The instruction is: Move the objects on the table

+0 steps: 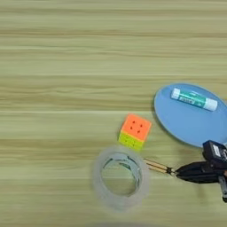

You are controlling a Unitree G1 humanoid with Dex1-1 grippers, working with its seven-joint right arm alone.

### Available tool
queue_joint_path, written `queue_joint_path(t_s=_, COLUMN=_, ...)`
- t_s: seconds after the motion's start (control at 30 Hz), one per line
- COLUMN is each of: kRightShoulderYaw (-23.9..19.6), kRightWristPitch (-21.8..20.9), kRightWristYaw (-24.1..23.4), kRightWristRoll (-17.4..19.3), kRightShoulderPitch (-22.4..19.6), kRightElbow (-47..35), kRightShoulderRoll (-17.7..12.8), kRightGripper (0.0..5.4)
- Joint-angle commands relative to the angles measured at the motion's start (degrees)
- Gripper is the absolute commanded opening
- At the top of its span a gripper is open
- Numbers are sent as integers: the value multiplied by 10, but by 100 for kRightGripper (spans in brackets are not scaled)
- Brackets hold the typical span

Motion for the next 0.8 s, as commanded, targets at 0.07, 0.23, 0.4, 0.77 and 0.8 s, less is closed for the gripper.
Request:
queue_joint_path(t_s=0.07, kRightShoulderYaw=-10, kRightWristPitch=-4, kRightWristYaw=-22, kRightWristRoll=10, kRightShoulderPitch=-31, kRightElbow=-16, kRightShoulderRoll=-14, kRightGripper=10)
queue_joint_path(t_s=0.23, kRightShoulderYaw=-10, kRightWristPitch=-3, kRightWristYaw=-27, kRightWristRoll=8, kRightShoulderPitch=-38, kRightElbow=-10, kRightShoulderRoll=-11, kRightGripper=61)
queue_joint_path(t_s=0.4, kRightShoulderYaw=-11, kRightWristPitch=-4, kRightWristYaw=-28, kRightWristRoll=8, kRightShoulderPitch=-41, kRightElbow=-8, kRightShoulderRoll=-10, kRightGripper=107)
queue_joint_path(t_s=0.77, kRightShoulderYaw=-13, kRightWristPitch=-3, kRightWristYaw=-35, kRightWristRoll=15, kRightShoulderPitch=-48, kRightElbow=-8, kRightShoulderRoll=-7, kRightGripper=211)
queue_joint_path(t_s=0.8, kRightShoulderYaw=-13, kRightWristPitch=-3, kRightWristYaw=-35, kRightWristRoll=14, kRightShoulderPitch=-48, kRightElbow=-8, kRightShoulderRoll=-6, kRightGripper=217)
